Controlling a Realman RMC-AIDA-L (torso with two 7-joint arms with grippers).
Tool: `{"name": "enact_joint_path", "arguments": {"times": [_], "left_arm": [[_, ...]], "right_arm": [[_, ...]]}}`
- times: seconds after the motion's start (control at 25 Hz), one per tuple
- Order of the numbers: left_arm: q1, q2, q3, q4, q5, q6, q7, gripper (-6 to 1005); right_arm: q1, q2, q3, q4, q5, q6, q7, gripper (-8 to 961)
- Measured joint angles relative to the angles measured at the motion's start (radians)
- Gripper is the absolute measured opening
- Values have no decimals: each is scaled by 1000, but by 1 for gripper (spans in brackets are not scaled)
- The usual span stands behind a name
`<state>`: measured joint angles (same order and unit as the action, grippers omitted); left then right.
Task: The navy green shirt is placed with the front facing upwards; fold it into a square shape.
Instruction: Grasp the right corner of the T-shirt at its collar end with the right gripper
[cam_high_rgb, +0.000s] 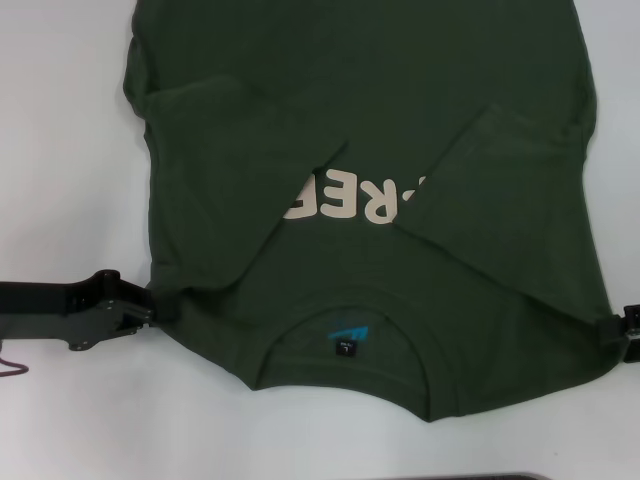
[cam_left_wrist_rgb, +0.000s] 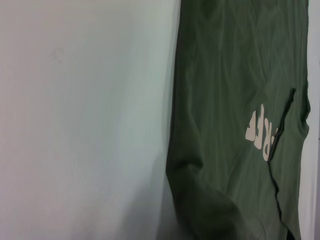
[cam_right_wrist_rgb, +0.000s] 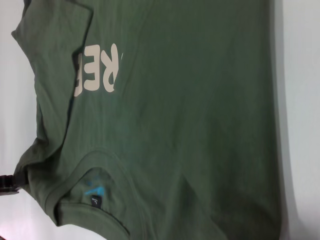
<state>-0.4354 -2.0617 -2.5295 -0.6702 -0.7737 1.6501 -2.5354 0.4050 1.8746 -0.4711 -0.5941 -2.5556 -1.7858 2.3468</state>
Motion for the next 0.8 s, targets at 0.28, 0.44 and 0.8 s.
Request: {"name": "enact_joint_path", "arguments": {"times": [0.28, 0.44, 0.8], "left_arm": [[-1, 0, 0, 0, 0, -2, 1, 33], [0, 0, 0, 0, -1, -3, 1, 33], [0, 0, 0, 1, -5, -3, 1, 33]], "right_arm": [[3, 7, 1, 2, 0, 3, 10, 849], [6, 10, 0, 2, 0, 6, 13, 849], [22, 14, 1, 14, 0, 26, 19, 844]]}}
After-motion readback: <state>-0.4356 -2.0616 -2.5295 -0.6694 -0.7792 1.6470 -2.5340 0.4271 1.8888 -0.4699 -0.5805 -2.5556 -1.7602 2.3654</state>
